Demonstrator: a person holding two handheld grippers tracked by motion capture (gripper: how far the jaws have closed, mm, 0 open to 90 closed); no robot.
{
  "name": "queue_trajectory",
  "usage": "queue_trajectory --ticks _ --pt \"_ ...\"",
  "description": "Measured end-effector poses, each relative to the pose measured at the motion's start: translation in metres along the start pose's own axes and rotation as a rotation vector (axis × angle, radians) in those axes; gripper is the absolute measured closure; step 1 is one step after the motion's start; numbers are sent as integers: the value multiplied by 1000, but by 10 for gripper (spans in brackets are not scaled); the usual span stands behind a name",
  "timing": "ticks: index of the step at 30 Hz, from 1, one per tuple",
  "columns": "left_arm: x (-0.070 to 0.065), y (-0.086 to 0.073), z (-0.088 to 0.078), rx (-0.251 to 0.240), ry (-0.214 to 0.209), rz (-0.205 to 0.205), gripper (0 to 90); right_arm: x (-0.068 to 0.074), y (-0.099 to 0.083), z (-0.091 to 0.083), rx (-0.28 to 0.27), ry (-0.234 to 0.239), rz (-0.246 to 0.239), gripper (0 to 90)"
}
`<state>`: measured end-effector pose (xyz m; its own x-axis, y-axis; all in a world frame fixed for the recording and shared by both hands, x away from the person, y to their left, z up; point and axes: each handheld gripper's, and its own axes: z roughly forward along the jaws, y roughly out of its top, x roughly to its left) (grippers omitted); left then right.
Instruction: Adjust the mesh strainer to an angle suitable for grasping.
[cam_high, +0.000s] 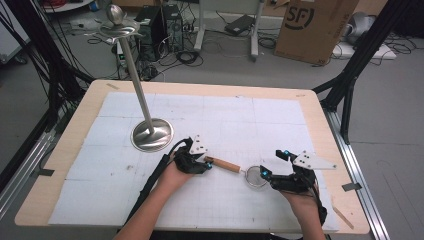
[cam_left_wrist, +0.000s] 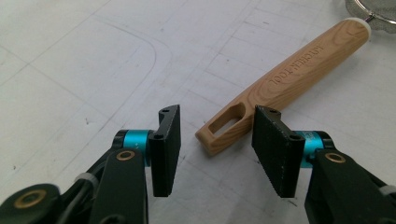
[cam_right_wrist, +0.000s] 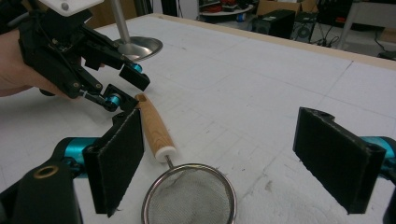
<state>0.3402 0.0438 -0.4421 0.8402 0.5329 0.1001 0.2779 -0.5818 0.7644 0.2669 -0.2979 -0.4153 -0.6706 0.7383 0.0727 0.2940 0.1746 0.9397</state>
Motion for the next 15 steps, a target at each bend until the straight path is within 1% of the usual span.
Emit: queue_trajectory --ticks 2,5,6,9,12,15 --pt "2 -1 -4 -5 -1 -12 483 -1 0 -1 -3 -3 -1 155" --pt "3 -3 -13 -29 -6 -26 455 -1 0 -1 -5 -4 -1 155" --pt "4 -5 -16 -31 -7 -26 442 -1 0 -2 -5 -3 2 155" --pt "6 -11 -28 -61 -7 -49 410 -1 0 -3 -11 -3 -3 155" --pt "10 -18 -41 -86 -11 -55 382 -1 0 -3 -7 -1 2 155" --pt "14 -25 -54 -96 -19 -66 345 0 0 -2 -2 -1 0 155"
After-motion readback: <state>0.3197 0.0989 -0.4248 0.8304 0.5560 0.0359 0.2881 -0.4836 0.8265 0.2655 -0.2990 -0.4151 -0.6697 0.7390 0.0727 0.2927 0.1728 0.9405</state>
